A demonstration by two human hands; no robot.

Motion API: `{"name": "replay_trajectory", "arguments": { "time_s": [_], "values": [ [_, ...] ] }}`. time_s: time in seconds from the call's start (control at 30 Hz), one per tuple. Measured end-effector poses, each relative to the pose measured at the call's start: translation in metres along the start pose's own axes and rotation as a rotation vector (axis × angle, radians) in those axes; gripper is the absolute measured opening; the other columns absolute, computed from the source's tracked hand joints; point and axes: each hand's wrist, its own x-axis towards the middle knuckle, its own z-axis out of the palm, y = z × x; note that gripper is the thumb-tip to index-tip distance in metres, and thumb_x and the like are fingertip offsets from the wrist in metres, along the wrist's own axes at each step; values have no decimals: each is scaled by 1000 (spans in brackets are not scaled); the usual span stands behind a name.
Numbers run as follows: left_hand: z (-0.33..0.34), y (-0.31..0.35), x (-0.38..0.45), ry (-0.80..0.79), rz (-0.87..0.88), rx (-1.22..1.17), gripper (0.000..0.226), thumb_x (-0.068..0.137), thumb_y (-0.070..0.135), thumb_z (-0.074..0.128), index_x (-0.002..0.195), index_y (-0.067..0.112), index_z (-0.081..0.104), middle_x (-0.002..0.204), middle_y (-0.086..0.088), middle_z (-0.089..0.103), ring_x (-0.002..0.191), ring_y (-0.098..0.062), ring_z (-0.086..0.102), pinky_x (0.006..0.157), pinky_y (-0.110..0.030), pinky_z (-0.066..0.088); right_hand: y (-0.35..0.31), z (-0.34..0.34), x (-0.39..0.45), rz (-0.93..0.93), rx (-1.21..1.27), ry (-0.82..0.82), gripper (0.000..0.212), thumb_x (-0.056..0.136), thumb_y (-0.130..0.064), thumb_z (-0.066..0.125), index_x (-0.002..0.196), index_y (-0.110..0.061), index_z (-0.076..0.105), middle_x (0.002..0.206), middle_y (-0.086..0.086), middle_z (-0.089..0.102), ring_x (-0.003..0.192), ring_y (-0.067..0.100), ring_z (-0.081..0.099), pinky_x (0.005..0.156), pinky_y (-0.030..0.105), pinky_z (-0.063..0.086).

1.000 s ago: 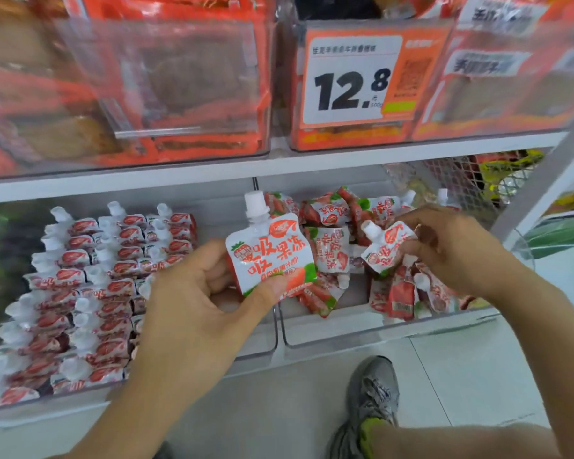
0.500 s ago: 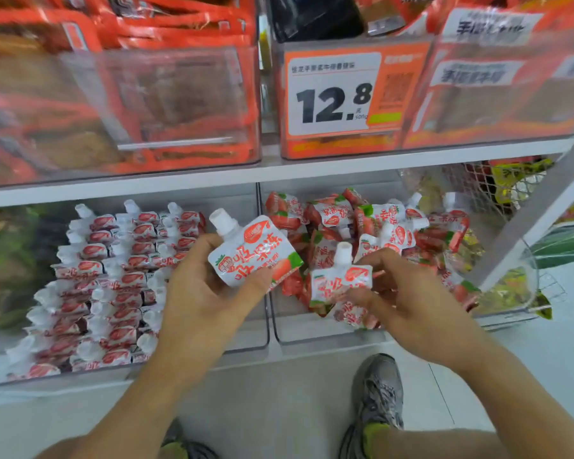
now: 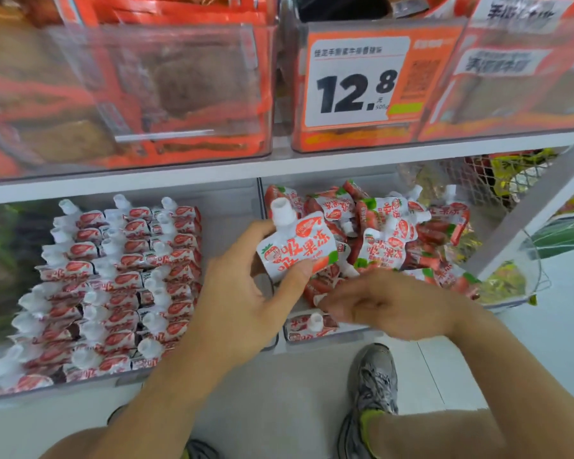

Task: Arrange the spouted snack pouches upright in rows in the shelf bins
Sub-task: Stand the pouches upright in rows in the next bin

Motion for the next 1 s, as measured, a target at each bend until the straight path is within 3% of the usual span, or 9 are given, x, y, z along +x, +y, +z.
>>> {"name": "replay_trajectory", "arguments": {
  "time_s": [0.13, 0.2, 0.33, 0.47, 0.6, 0.67, 0.77, 0.87, 1.0],
  "values": [
    [8, 0, 14, -133, 127, 186, 41, 82, 25, 76, 120, 30, 62, 109, 18, 70, 95, 3, 65, 82, -19, 53, -6, -9, -10, -262, 539, 406, 54, 87, -5, 69, 136, -14, 51, 126, 7, 64, 114, 32, 63, 95, 51, 52],
    [13, -2, 18, -167, 170, 243, 43, 80, 22, 79, 120, 28, 65, 109, 16, 69, 94, 2, 63, 80, -13, 49, -9, -7, -12, -335, 541, 392, 60, 82, 2, 73, 136, -10, 52, 124, 11, 65, 113, 31, 64, 94, 47, 53],
    [20, -8, 19, -224, 194, 357, 45, 79, 33, 79, 122, 27, 64, 109, 12, 68, 96, -5, 61, 81, -18, 47, -7, -8, -7, -248, 424, 482, 37, 79, -1, 76, 113, -13, 68, 103, -4, 75, 98, 13, 72, 85, 32, 58],
    [5, -7, 17, -58, 206, 301, 29, 81, 30, 77, 108, 23, 72, 105, 16, 71, 96, 1, 65, 85, -19, 50, 2, -18, -5, -248, 451, 335, 43, 80, 0, 76, 119, -14, 65, 114, -3, 72, 110, 14, 67, 93, 35, 55],
    [-14, 5, 6, 177, 149, 87, 26, 76, 23, 73, 95, 37, 62, 81, 38, 65, 76, 16, 62, 66, -1, 45, 9, -15, 16, -93, -54, 481, 38, 79, -22, 81, 114, -29, 69, 112, -19, 68, 102, -5, 62, 90, 28, 55],
    [-17, 7, 2, 234, 114, -56, 27, 76, 15, 68, 94, 35, 63, 79, 33, 68, 75, 11, 65, 62, -3, 47, 3, -3, 33, -152, -306, 366, 48, 75, -32, 83, 120, -29, 67, 114, -13, 68, 104, 5, 60, 92, 23, 48],
    [-21, 3, 1, 232, 44, -130, 22, 76, 14, 68, 95, 25, 65, 85, 26, 72, 82, 3, 69, 64, -8, 51, 0, 16, 52, -135, -691, 353, 70, 72, -55, 75, 130, -27, 50, 118, -3, 65, 116, 22, 53, 98, 41, 38],
    [-28, 0, -1, 221, -4, -147, 21, 76, 16, 69, 94, 26, 66, 85, 25, 73, 82, 3, 70, 65, -9, 52, 1, 23, 65, -112, -830, 437, 82, 68, -64, 72, 132, -28, 37, 111, 1, 69, 111, 29, 57, 95, 50, 37],
    [-39, -7, -7, 223, -36, -154, 21, 76, 19, 71, 94, 29, 72, 89, 17, 75, 85, -5, 72, 67, -14, 54, 7, 22, 80, -119, -815, 533, 58, 81, -52, 68, 130, -33, 43, 110, -3, 71, 115, 25, 56, 93, 45, 28]
  ]
}}
